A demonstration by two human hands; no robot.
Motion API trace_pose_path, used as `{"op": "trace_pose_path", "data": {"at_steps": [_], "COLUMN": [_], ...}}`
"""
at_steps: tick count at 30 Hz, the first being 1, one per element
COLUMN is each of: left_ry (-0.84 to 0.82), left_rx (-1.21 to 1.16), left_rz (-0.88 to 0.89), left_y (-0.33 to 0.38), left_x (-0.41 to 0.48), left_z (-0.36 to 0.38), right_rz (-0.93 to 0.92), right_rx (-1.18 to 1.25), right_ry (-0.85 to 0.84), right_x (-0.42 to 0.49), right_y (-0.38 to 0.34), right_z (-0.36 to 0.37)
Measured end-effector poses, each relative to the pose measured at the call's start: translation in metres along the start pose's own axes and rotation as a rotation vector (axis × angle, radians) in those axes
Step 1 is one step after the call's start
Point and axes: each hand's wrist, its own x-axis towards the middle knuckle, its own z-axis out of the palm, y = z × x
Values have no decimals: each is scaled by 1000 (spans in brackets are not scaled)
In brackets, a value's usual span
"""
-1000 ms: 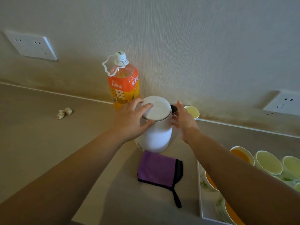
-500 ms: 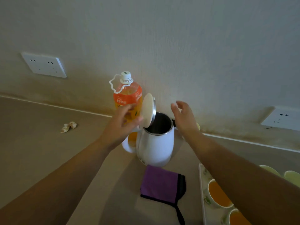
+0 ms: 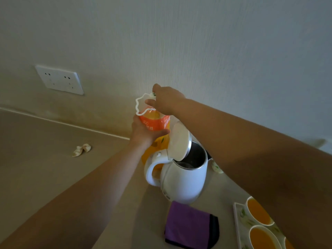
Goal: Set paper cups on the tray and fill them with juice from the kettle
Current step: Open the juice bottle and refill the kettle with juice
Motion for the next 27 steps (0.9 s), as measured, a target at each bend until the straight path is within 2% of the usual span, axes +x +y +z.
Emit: {"op": "trace_pose_path", "data": {"at_steps": [6, 15, 20, 27], "left_ry": [57, 132, 199, 240], "left_rx": [-4, 42, 43, -26], "left_rz": [39, 65, 73, 36], "left_y": [2, -16, -25, -19], "left_x": [-11, -52, -111, -202], "left_z": [1, -54, -89, -91], "right_rz": [40, -123, -231, -344], "right_rx": [-86, -97, -35, -17], "right_ry": [77, 59, 29, 1], "right_x": [7, -25, -69, -145], "right_y": [-5, -51, -87, -102], "right_z": [6, 5, 5, -4]}}
